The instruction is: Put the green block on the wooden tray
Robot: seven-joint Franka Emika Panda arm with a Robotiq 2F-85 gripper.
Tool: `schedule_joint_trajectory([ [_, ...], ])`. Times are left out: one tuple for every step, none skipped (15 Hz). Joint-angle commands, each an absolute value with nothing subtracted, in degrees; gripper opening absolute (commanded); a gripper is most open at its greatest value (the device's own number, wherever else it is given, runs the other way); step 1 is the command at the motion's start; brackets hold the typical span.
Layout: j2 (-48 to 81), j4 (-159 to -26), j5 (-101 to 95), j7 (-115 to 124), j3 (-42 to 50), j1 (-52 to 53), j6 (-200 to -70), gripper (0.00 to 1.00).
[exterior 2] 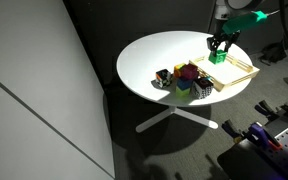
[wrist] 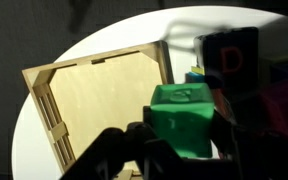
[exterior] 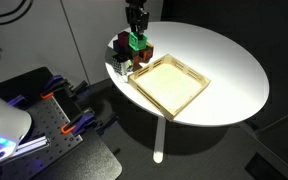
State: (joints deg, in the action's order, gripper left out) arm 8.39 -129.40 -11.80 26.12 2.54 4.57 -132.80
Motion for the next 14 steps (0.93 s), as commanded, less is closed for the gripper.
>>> schedule_joint_trajectory([
  [3.8, -134.3, -12.5, 28.1, 3.7, 2.7, -133.8, 0.31],
  [3.3, -135.1, -12.7, 28.3, 4.0, 2.1, -133.9, 0.31],
  [2.8, -135.5, -12.8, 28.7, 4.3, 1.5, -133.8, 0.31],
  [2.4, -135.9, -12.8, 28.9, 4.5, 1.0, -133.7, 0.31],
  [1.9, -136.4, -12.7, 29.1, 4.6, 0.6, -133.8, 0.66],
  [1.5, -136.7, -12.8, 29.4, 4.7, 0.2, -133.7, 0.83],
  [1.0, -137.0, -12.3, 29.3, 4.5, 0.0, -133.8, 0.88],
  [0.5, -137.3, -12.3, 29.5, 4.3, -0.1, -133.9, 0.97],
  [-0.2, -137.5, -12.3, 29.4, 4.1, -0.1, -133.9, 1.00],
  [-1.0, -137.7, -11.8, 29.2, 3.8, 0.0, -133.8, 1.00],
  [-1.9, -137.9, -11.2, 28.8, 3.4, 0.1, -133.6, 1.00],
  [-3.1, -138.1, -10.2, 28.2, 2.8, 0.3, -133.0, 1.00],
  [-4.2, -138.2, -9.5, 28.1, 2.2, 0.5, -132.7, 1.00],
  [-5.7, -138.3, -8.7, 28.2, 1.4, 0.8, -131.9, 1.00],
])
